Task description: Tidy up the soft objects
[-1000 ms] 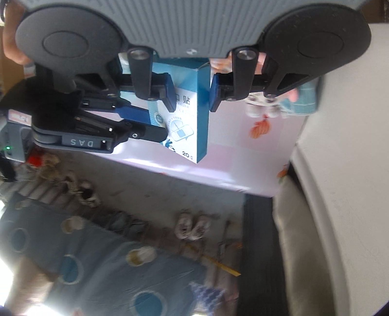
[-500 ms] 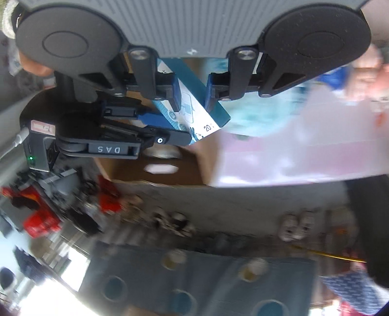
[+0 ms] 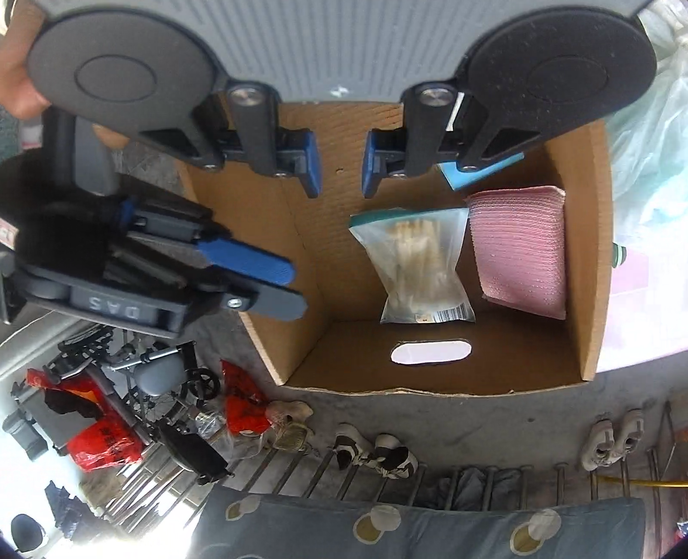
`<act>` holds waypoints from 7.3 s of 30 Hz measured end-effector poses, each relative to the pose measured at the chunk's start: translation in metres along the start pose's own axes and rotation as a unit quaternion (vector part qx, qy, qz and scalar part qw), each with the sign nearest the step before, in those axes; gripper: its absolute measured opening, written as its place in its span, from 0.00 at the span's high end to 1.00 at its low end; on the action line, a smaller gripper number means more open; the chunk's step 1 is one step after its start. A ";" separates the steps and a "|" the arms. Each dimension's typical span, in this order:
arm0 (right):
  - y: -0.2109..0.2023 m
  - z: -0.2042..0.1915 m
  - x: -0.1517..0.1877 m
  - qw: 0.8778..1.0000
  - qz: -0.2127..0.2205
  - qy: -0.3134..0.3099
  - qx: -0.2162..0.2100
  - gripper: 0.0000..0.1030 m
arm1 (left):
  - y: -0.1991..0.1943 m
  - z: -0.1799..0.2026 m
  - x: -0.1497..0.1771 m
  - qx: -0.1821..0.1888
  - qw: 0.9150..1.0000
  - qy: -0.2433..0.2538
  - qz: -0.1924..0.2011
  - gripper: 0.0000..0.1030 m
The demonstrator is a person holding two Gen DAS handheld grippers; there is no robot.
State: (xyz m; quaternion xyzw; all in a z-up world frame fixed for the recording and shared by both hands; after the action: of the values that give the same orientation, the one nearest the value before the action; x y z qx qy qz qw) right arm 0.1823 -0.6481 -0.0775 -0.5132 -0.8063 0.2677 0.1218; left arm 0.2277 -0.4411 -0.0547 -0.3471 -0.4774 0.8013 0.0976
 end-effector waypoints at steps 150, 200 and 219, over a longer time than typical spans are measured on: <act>0.337 -0.141 0.375 0.831 -0.396 -0.378 0.102 0.28 | -0.152 -0.309 0.278 -0.238 0.965 -0.016 0.106 0.78; 0.152 -0.133 0.491 0.889 -0.383 -0.249 -0.022 0.28 | -0.245 -0.247 0.403 -0.227 0.969 -0.025 0.093 0.64; 0.198 -0.062 0.518 0.945 -0.326 -0.021 -0.027 0.45 | -0.264 -0.386 0.371 -0.188 0.951 -0.201 0.141 0.53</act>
State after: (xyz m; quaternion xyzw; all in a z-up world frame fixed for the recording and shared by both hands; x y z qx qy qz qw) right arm 0.1328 -0.1013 -0.1765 -0.2197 -0.9387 0.2027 0.1716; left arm 0.1579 0.1477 -0.1232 -0.2547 -0.5751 0.7560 -0.1814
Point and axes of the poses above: each gripper's, at about its wrist camera, not at the fingertips, and y roughly the way its jaws point, z to its right, x to its underside, the point moved 7 cm from there along y, roughly the way its jaws point, and after that the axes turned 10 degrees about y, right-handed, at the moved point
